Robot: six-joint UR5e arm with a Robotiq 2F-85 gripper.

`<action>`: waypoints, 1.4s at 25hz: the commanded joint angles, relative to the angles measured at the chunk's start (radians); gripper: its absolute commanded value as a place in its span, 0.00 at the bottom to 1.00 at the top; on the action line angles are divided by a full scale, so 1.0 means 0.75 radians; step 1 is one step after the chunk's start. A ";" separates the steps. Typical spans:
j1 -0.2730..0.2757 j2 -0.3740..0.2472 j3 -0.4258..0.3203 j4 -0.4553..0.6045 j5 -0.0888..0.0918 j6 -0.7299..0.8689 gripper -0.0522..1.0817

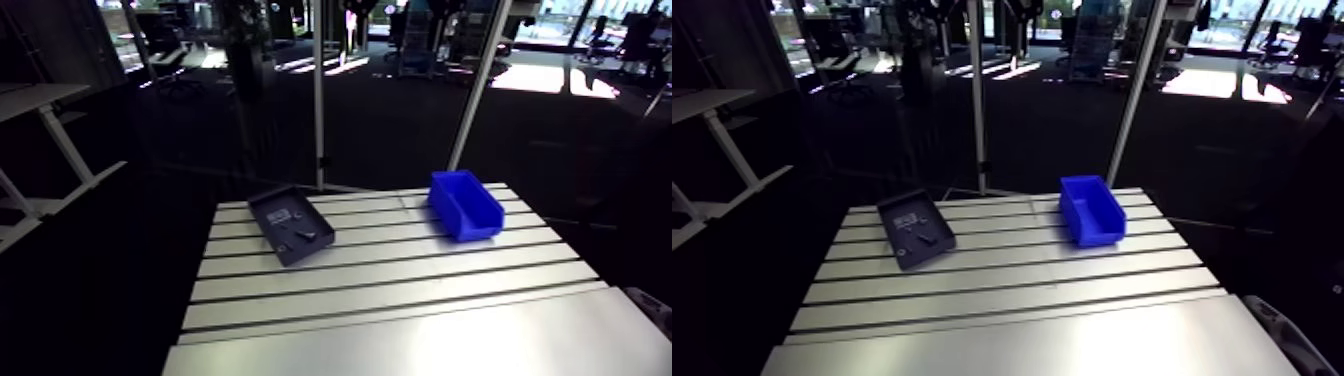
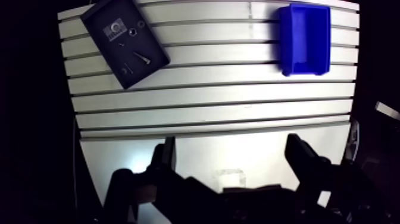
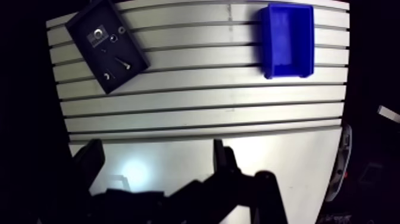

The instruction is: Pick up the M10 bolt from the tray and put it into the blue bin.

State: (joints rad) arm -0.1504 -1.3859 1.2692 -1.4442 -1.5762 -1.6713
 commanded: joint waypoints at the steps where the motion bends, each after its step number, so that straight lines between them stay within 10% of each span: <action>1: -0.022 -0.068 0.061 0.029 0.002 0.068 0.05; 35: 0.059 -0.057 0.086 -0.027 -0.002 -0.233 0.05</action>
State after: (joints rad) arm -0.1222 -1.4343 1.3195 -1.4306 -1.5812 -1.7297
